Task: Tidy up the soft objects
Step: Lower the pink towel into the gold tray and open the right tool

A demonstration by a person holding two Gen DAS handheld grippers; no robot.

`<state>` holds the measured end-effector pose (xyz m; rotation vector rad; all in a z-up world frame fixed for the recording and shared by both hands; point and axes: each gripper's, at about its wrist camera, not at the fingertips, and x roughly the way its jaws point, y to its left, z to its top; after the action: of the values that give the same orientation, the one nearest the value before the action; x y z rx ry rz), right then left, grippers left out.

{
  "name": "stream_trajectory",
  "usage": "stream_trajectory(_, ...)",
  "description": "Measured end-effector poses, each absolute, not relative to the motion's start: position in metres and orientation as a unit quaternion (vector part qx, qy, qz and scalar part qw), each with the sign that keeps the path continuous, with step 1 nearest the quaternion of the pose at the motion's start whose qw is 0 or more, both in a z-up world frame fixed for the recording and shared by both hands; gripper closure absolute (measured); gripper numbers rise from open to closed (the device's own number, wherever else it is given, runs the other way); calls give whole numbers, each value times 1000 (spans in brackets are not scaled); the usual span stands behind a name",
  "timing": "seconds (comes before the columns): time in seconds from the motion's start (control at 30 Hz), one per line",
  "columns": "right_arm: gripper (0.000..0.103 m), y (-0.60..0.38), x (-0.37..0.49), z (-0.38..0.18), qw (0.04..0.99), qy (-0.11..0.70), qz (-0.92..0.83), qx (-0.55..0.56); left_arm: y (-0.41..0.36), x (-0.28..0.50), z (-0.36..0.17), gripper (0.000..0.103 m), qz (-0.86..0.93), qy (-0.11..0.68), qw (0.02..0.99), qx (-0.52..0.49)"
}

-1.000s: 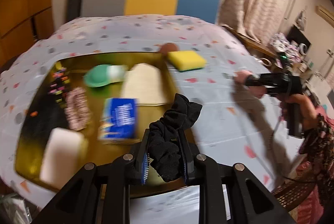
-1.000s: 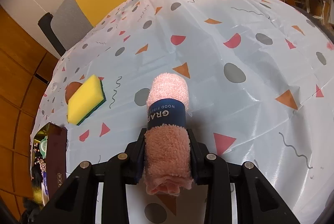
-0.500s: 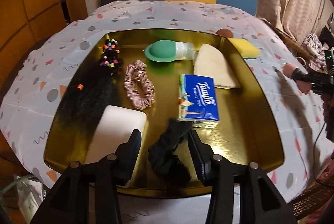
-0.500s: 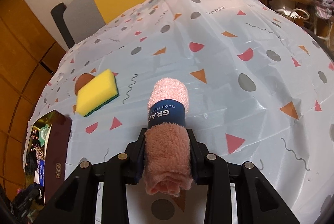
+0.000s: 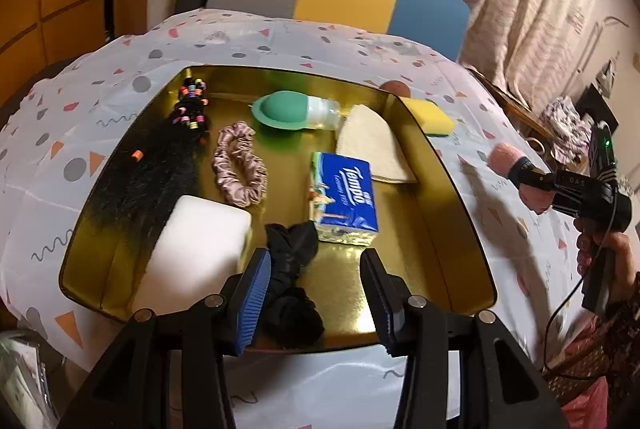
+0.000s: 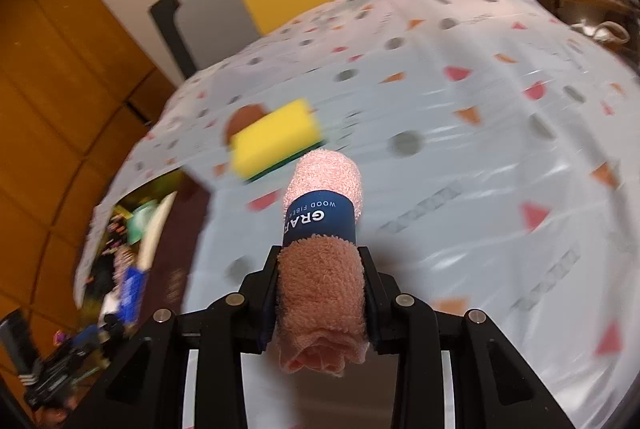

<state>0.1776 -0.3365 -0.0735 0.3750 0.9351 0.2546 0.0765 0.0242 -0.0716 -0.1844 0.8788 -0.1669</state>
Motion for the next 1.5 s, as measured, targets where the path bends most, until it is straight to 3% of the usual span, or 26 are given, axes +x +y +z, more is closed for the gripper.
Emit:
stream_trajectory(0.4,68,-231,124,-32,863,425,211,173,28,73,-64,56,-96,401,906,-91)
stream_trajectory(0.97,68,-128,124,-54,862,467,171,96,65,72,-64,56,-76,393,907,-130)
stream_trajectory(1.17,65,-110,124,-59,876,460,139,42,67,72,-66,56,-77,397,904,-140)
stream_trajectory(1.5,49,-117,114,-47,892,429,136,42,64,70,-67,56,-82,398,903,-141)
